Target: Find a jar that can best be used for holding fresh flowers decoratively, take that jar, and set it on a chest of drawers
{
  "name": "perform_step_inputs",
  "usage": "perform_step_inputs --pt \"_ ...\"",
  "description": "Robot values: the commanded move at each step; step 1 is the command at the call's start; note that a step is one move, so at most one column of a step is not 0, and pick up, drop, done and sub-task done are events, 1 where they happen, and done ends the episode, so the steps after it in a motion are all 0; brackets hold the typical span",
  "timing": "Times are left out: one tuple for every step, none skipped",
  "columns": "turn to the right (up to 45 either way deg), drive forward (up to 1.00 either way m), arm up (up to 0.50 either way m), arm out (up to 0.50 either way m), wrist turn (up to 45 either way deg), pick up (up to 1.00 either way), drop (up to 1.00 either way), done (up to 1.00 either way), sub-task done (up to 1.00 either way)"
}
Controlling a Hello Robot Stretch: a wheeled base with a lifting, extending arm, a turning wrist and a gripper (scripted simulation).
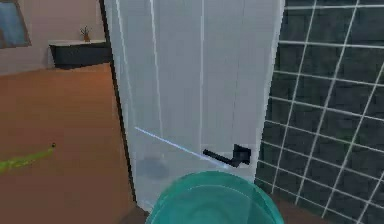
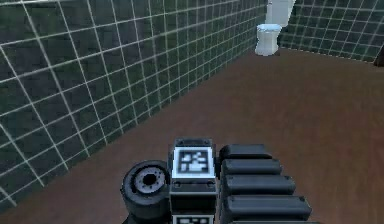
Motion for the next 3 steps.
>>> perform_step_inputs --pt "-36.0 0.0 0.0 0.0 0.0 0.0 0.0 0.0 0.0" --pt "0.0 1.0 0.0 0.0 0.0 0.0 0.0 0.0 0.0" --pt "-3.0 0.0 0.0 0.0 0.0 0.0 0.0 0.0 0.0"
